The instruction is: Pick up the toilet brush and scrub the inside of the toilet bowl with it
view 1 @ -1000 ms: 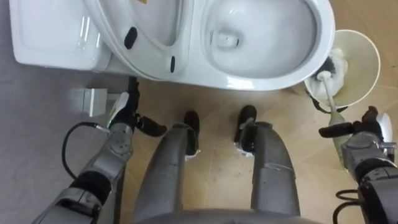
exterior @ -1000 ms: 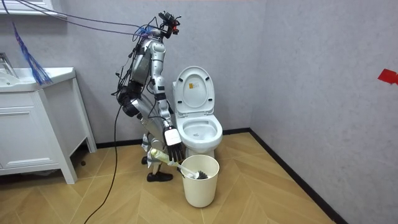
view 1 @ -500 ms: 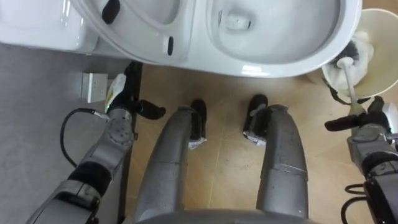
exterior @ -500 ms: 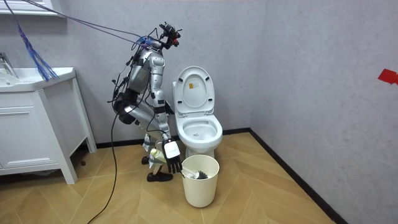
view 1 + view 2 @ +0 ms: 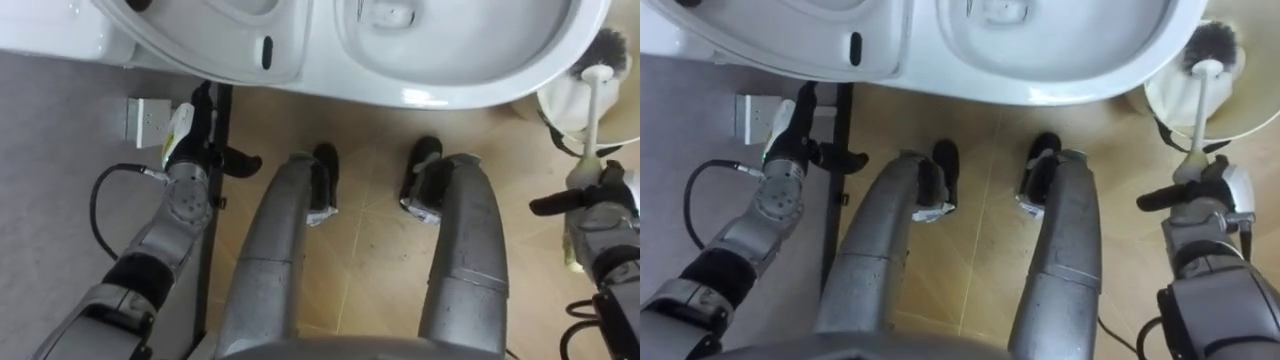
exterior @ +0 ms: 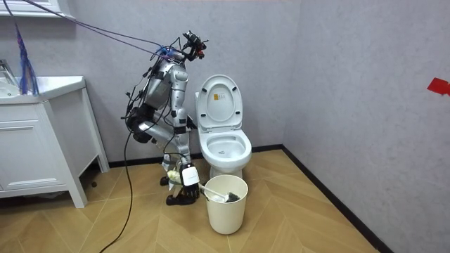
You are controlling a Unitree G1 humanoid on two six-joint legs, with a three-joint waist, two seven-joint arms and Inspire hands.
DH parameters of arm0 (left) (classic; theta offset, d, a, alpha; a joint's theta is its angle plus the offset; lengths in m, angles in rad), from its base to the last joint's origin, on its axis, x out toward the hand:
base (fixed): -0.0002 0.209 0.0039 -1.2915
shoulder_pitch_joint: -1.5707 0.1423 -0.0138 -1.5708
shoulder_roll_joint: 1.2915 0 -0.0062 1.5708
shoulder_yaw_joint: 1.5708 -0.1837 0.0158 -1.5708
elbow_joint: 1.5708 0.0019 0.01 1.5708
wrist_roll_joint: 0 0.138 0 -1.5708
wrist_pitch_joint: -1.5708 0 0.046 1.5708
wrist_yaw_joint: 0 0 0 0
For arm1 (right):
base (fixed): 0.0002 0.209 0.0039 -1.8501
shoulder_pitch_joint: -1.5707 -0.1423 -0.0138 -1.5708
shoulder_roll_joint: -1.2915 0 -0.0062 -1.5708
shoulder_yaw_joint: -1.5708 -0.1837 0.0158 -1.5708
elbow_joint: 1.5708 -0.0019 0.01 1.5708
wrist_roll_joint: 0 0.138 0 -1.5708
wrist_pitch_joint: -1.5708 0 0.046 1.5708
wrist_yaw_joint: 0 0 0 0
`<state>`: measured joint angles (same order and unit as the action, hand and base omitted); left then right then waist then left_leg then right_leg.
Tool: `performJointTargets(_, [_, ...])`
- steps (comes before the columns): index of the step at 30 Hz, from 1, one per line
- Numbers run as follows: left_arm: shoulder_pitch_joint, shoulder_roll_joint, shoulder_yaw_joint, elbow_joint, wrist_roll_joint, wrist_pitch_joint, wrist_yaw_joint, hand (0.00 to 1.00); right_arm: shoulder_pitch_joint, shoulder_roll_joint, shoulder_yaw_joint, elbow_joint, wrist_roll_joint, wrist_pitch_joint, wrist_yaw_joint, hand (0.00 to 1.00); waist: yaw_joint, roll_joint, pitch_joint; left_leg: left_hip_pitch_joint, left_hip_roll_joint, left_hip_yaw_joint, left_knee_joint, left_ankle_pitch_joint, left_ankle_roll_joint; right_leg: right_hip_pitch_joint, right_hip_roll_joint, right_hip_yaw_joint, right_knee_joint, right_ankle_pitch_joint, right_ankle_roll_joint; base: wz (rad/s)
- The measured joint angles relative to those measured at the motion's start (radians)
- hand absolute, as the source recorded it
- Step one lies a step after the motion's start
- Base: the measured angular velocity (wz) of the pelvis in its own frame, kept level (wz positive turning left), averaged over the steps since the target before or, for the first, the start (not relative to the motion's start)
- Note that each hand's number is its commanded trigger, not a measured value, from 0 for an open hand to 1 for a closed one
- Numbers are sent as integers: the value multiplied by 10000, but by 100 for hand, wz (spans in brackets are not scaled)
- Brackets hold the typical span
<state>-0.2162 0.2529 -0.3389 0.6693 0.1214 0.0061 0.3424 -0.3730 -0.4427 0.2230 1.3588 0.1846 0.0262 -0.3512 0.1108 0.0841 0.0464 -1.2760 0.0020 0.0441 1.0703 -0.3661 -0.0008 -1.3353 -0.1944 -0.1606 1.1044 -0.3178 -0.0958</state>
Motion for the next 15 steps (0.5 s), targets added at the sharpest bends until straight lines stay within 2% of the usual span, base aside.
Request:
performJointTargets(6, [172,9,3,-367,7,277,-202,0,102,-114,5,264,322,308,680,100,-82,-1,-1,67,-141,-8,88,-73,3,31,-138,63,185,-105,39,4])
performJointTargets(10, [430,16,45,-744,1,398,-283,0,362,-147,11,433,417,462,1117,100,-171,3,-3,203,-151,2,95,-108,66,212,-154,62,168,-141,106,1])
performJointTargets(12, [592,16,43,-856,1,409,-291,0,441,-147,15,475,420,667,1254,100,-217,9,-8,290,-150,7,91,-119,85,306,-151,63,137,-143,118,-5])
performJointTargets(15, [664,15,25,-994,-1,587,-303,0,544,-146,136,478,419,820,1355,100,-250,24,-17,389,-149,10,71,-123,93,407,-146,57,95,-134,134,-3])
